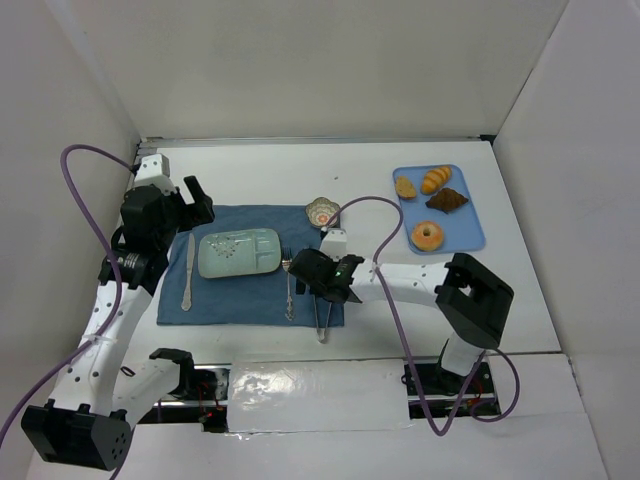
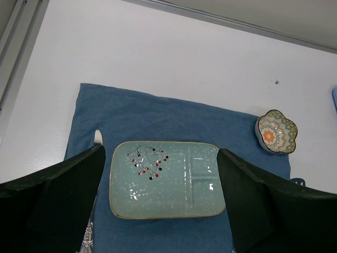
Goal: Place the bread
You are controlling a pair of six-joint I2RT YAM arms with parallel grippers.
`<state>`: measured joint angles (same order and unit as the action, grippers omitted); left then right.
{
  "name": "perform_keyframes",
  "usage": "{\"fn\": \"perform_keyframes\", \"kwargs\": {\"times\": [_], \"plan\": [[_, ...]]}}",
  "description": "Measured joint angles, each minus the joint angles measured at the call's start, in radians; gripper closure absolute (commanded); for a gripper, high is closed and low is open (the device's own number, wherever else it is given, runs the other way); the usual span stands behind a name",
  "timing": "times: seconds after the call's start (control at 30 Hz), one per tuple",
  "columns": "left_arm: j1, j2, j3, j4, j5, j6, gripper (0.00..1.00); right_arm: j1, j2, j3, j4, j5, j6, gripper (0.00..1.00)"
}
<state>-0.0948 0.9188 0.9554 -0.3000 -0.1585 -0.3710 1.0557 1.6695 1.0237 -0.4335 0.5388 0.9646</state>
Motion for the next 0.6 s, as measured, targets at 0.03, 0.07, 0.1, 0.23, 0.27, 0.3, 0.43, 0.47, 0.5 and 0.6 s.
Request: {"fn": "perform_keyframes", "kwargs": {"times": [0.03,0.07,0.1,0.23,0.27,0.3,0.43,0.47,0.5,0.6], "plan": [[0.000,0.000,0.000,0.000,0.001,0.000,0.00,0.000,0.009,0.000,0.002,-0.001,0.000,0.05],[0.000,0.000,0.000,0.000,0.002,0.000,0.00,0.000,0.019,0.000,0.004,-0.003,0.001,0.05],[0.000,0.000,0.000,0.000,0.003,0.000,0.00,0.000,0.027,-0.001,0.007,-0.004,0.001,0.05],[0.000,0.000,0.000,0.000,0.006,0.000,0.00,-0.007,0.048,-0.002,0.014,-0.004,0.004,0.12],[0.000,0.000,0.000,0.000,0.006,0.000,0.00,-0.008,0.050,-0.002,0.017,-0.004,0.005,0.12],[0.000,0.000,0.000,0.000,0.006,0.000,0.00,-0.009,0.052,-0.003,0.021,-0.004,0.006,0.14],[0.000,0.001,0.000,0.000,0.007,0.000,0.00,-0.016,0.053,-0.010,0.043,-0.004,0.005,0.17],[0.000,0.002,0.000,0.000,0.007,0.000,0.00,-0.019,0.055,-0.013,0.045,-0.005,0.006,0.19],[0.000,0.004,0.000,0.000,0.006,0.000,0.00,-0.022,0.056,-0.014,0.048,-0.004,0.006,0.21],[0.000,0.007,0.000,0.000,0.007,0.000,0.00,-0.027,0.070,-0.016,0.053,-0.004,0.006,0.24]]}}
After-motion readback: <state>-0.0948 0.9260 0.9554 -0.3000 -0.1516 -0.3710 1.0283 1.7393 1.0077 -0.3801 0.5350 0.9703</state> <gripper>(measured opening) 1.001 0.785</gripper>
